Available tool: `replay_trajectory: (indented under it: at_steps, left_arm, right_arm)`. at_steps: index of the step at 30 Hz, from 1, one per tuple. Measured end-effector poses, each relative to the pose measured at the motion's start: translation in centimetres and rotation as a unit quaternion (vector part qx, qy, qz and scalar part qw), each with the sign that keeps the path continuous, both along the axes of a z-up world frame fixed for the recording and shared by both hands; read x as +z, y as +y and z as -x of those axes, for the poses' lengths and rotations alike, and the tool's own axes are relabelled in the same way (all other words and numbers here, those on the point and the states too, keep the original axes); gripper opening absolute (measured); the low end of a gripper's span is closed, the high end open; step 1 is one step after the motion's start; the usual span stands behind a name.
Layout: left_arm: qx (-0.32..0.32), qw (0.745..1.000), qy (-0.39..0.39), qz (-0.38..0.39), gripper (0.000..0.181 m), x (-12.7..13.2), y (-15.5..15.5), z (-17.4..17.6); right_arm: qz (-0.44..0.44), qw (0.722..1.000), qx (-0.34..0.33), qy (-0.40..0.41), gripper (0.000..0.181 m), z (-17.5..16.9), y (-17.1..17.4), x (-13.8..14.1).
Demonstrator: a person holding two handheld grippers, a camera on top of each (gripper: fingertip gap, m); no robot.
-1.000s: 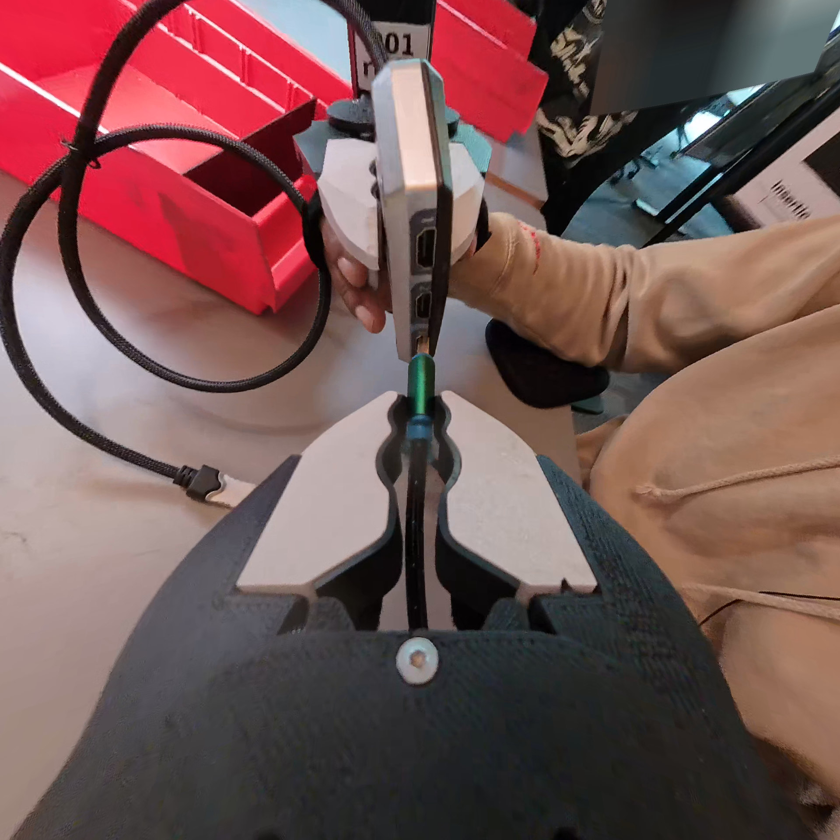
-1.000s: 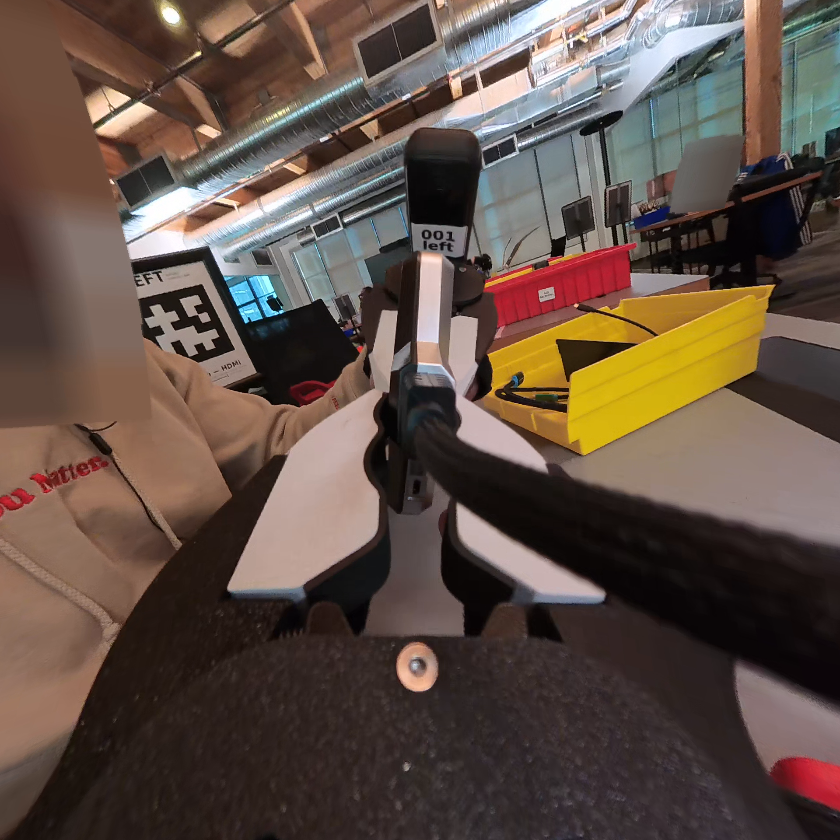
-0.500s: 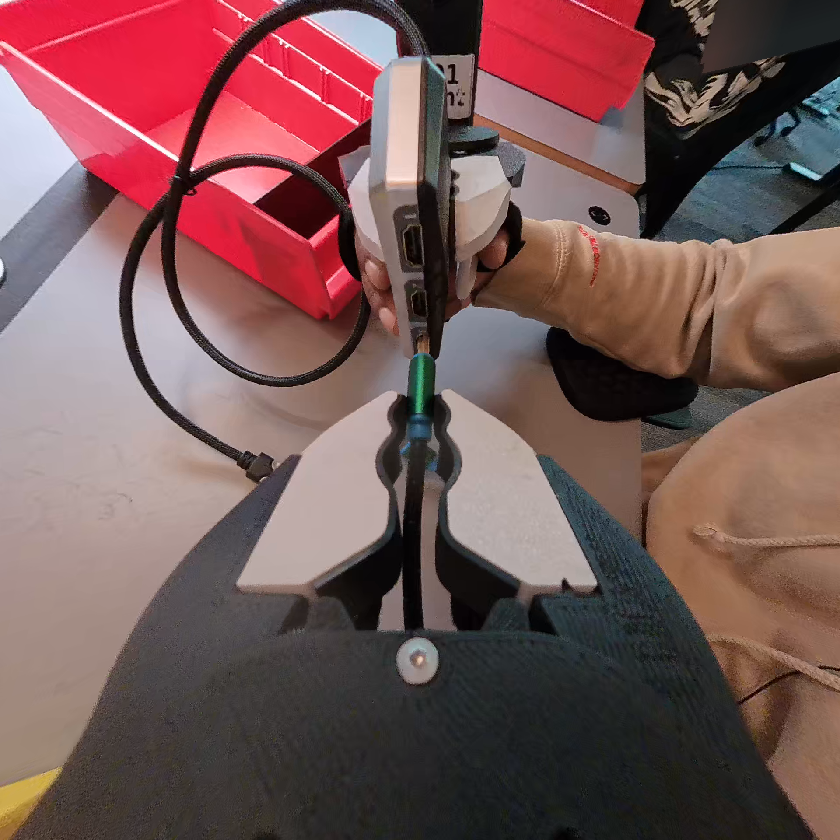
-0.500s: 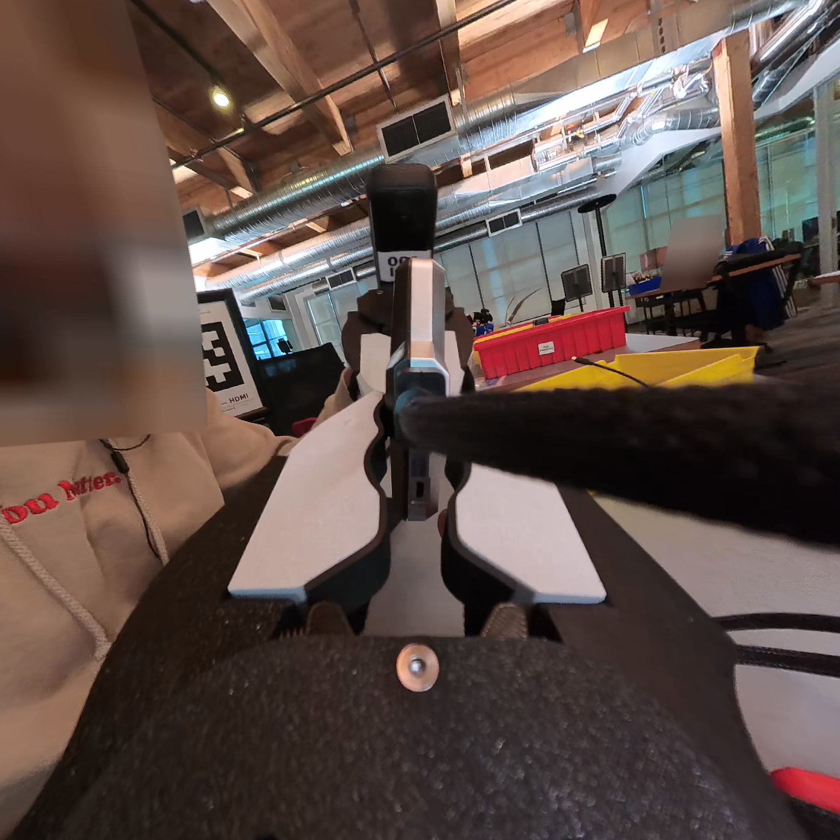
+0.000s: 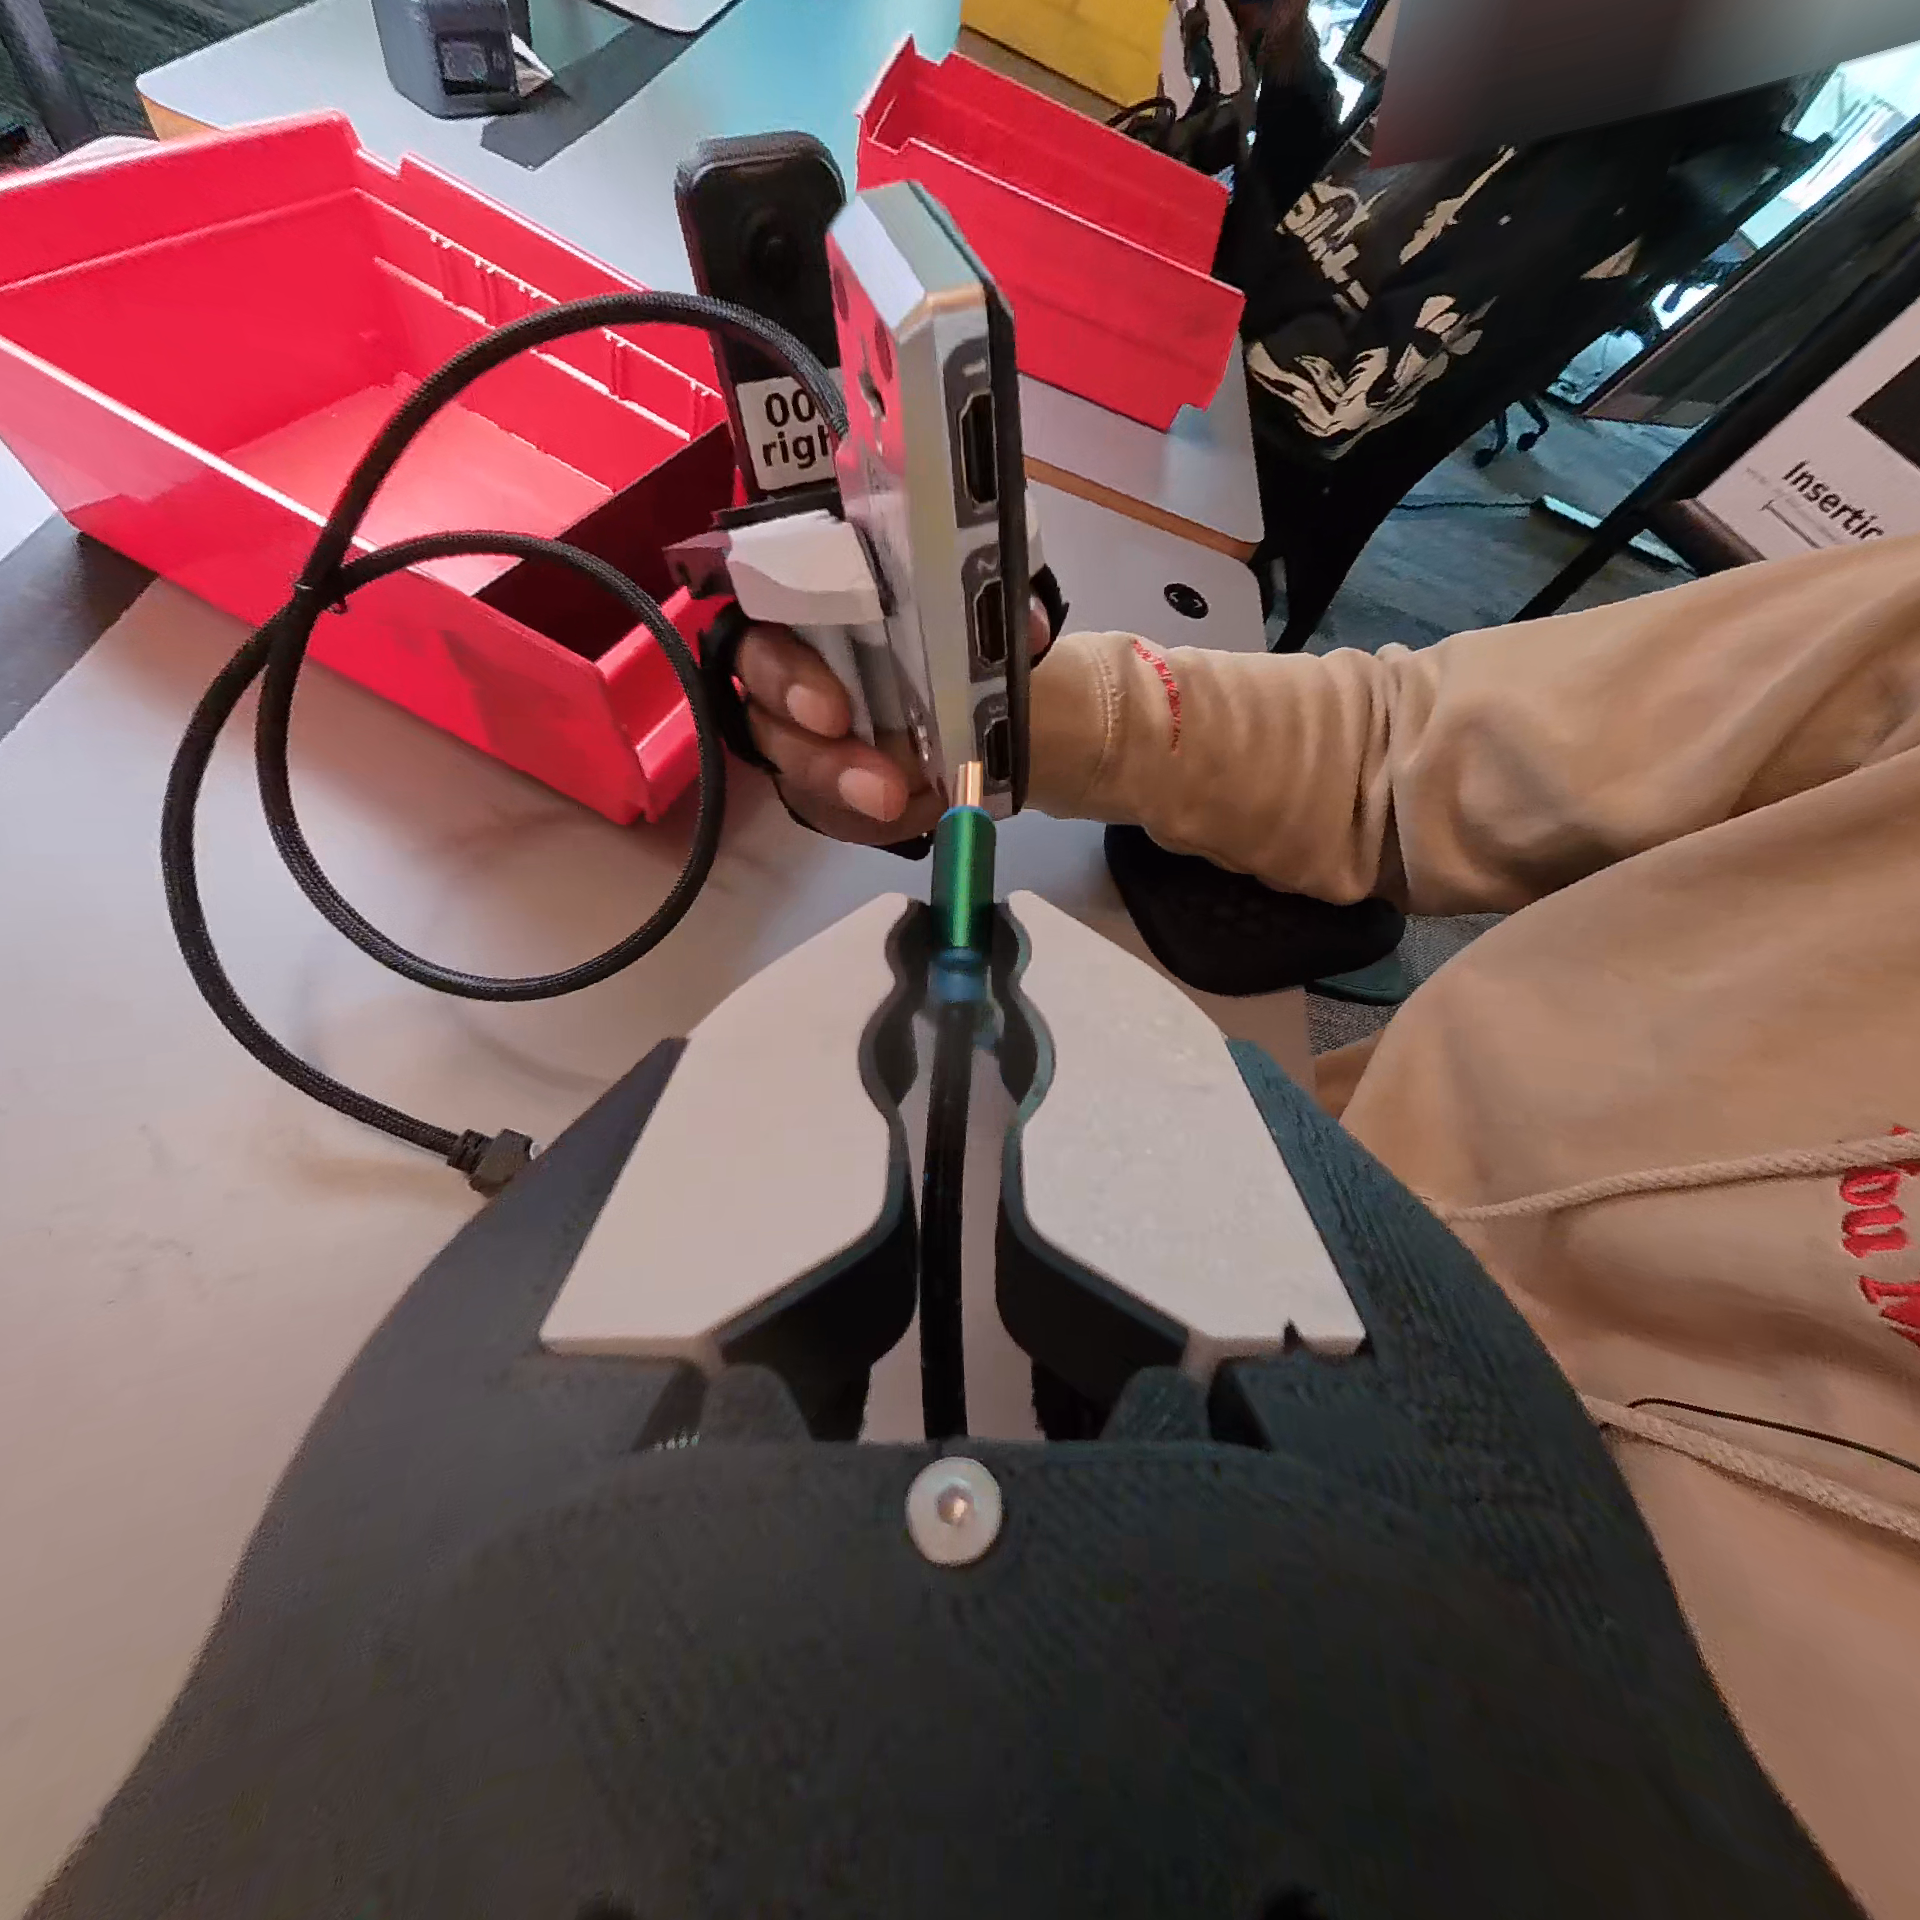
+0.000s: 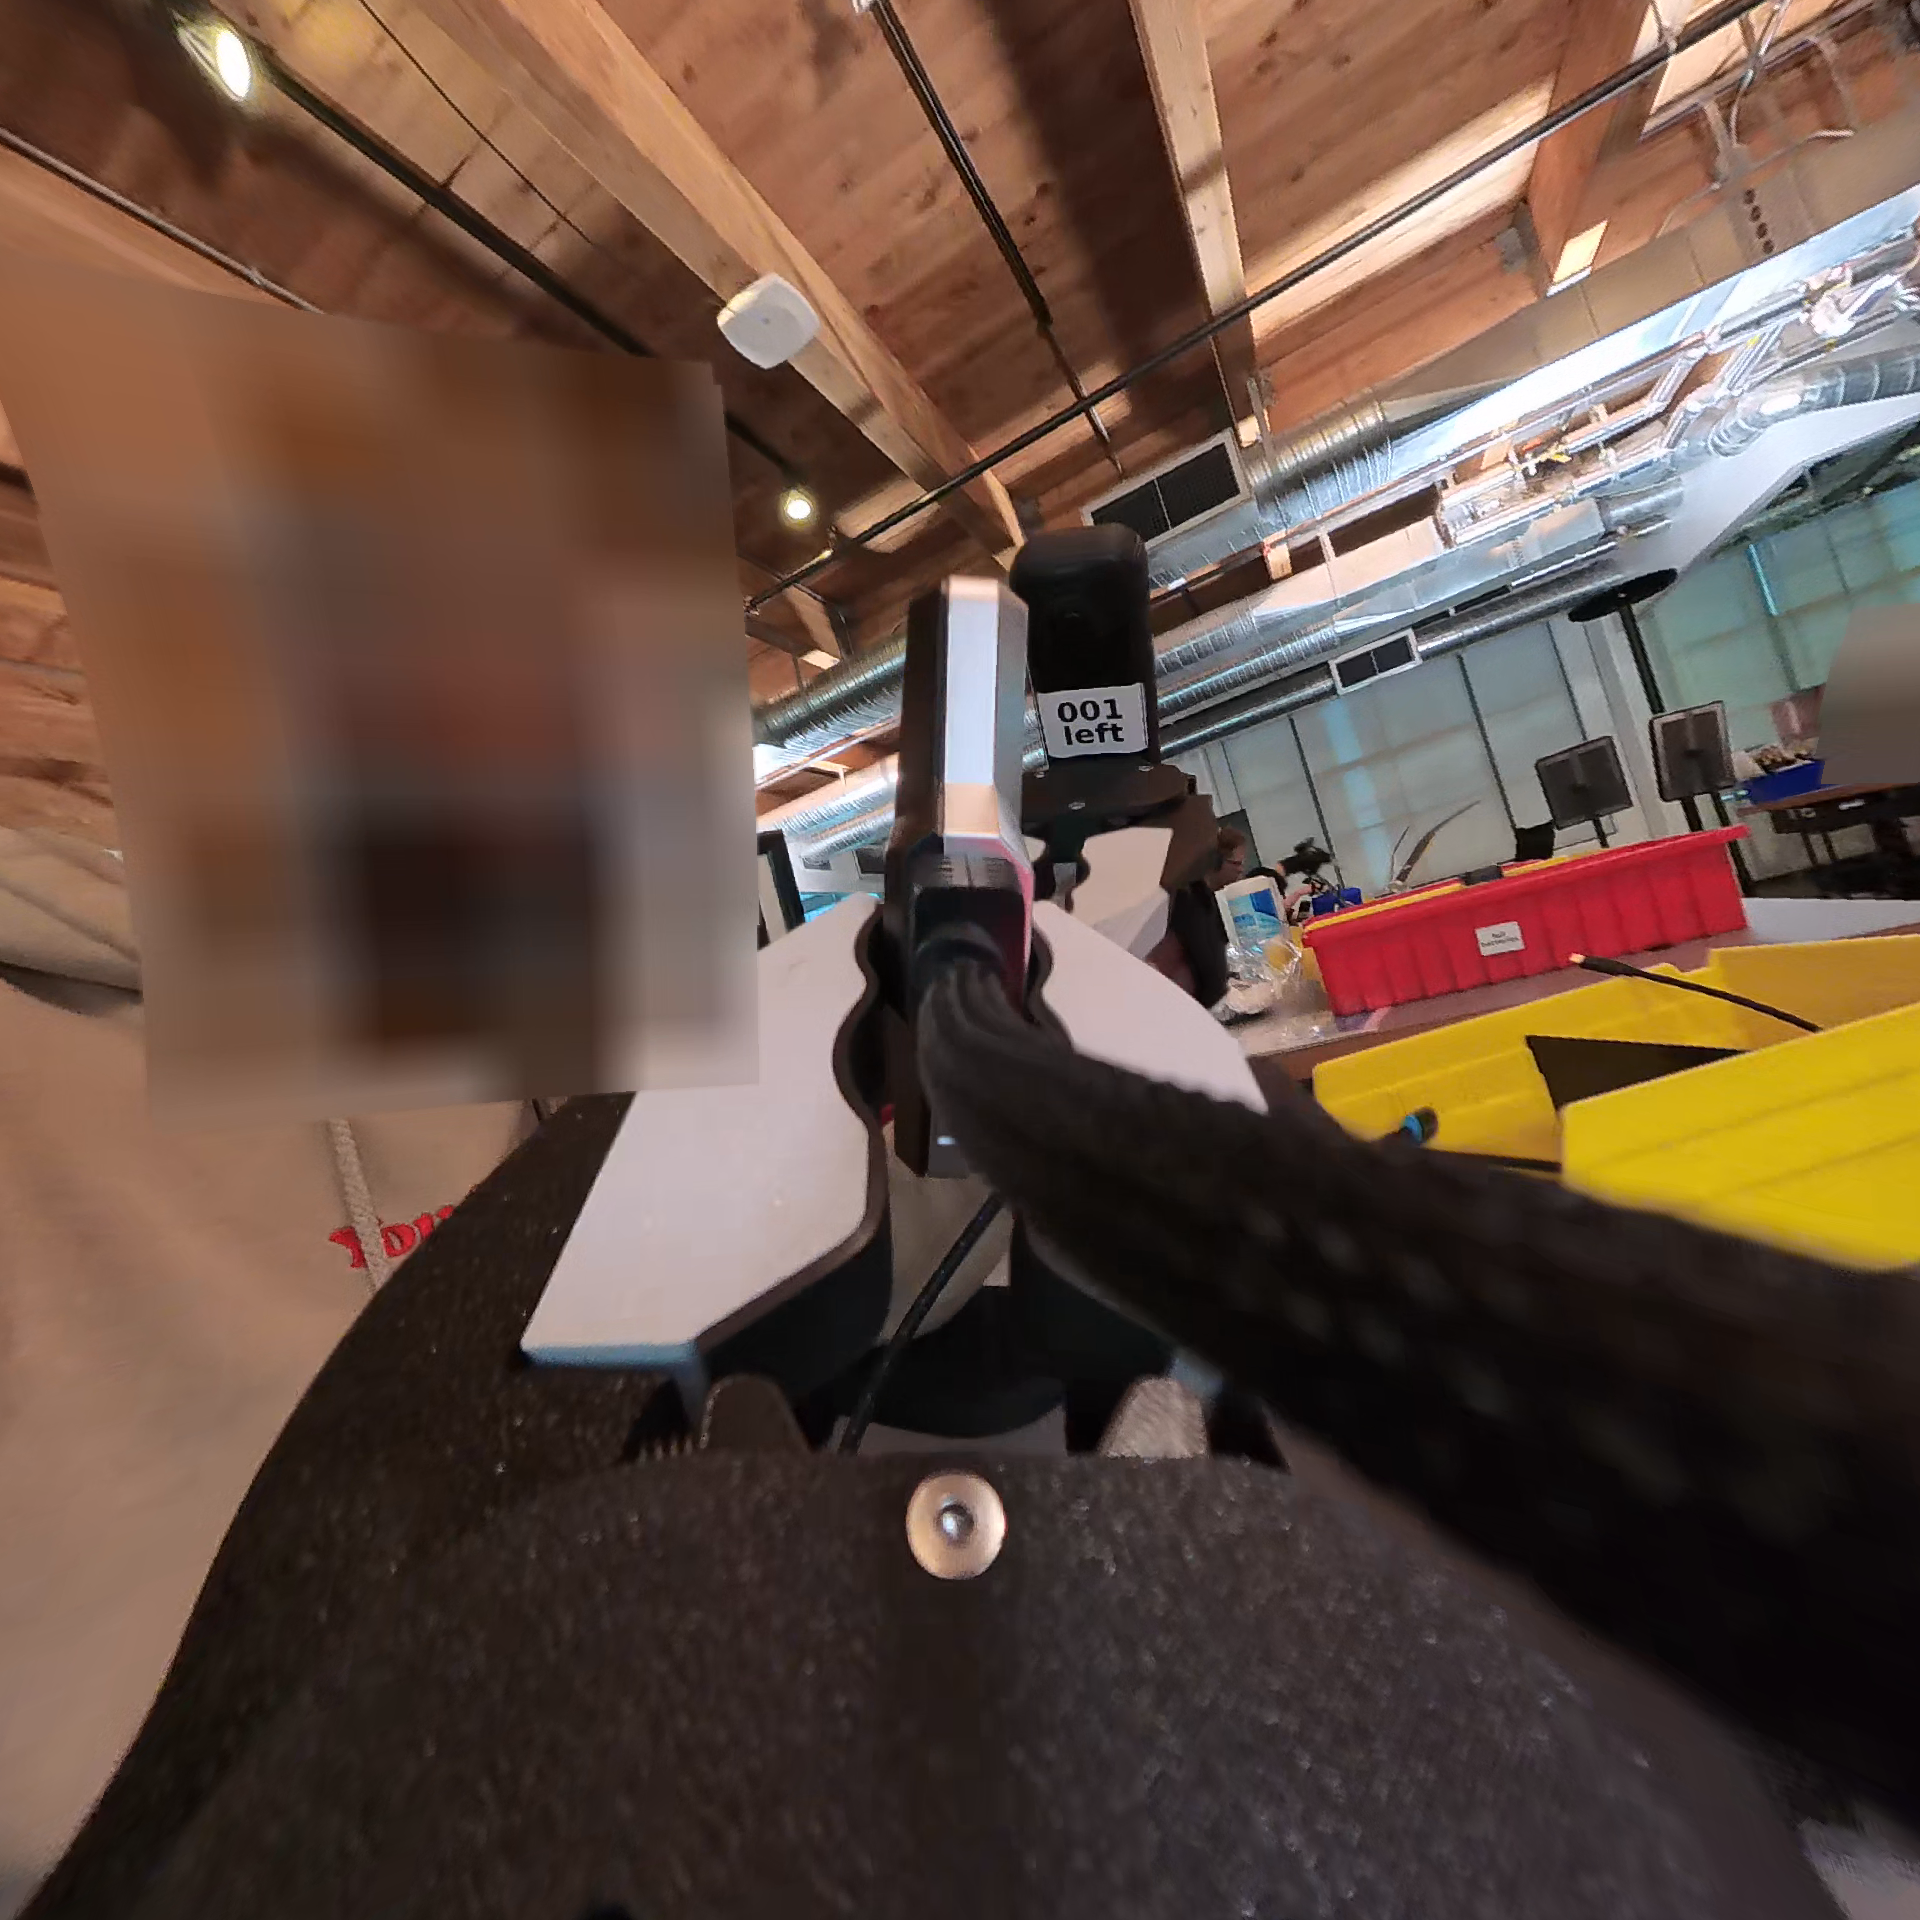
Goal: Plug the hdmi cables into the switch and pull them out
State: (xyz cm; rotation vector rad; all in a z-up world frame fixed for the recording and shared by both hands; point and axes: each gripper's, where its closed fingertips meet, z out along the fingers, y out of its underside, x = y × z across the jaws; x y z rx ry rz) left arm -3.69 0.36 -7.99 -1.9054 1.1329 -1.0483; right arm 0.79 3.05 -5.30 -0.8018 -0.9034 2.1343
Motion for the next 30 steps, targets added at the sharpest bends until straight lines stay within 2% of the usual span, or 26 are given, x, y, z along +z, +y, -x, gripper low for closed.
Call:
replay_trajectory:
  at_steps: [1, 14, 19, 26, 30]
  left_arm:
    - [0.001, 1.000, 0.000, -0.001, 0.012, 0.0, 0.0, 0.1]
    - [-0.016, 1.000, 0.019, 0.011, 0.012, -1.0, -0.4, -0.6]
    - [-0.003, 0.999, 0.032, 0.034, 0.012, -1.9, 0.1, -0.1]
    - [-0.020, 0.996, 0.015, 0.084, 0.012, -3.4, 0.5, 0.0]
    - [-0.026, 0.996, 0.005, 0.083, 0.012, -3.7, 0.8, -0.3]
  right_arm:
    - [-0.003, 1.000, -0.001, -0.004, 0.021, 0.1, 0.0, -0.1]
    - [-0.024, 0.999, -0.017, -0.031, 0.021, 0.6, -0.2, -0.6]
    - [-0.073, 0.992, -0.067, -0.073, 0.023, 1.2, 0.0, -1.2]
    - [-0.151, 0.972, -0.126, -0.125, 0.022, 1.8, -0.1, -1.6]
    - [-0.156, 0.966, -0.140, -0.153, 0.022, 1.9, 0.4, -1.8]
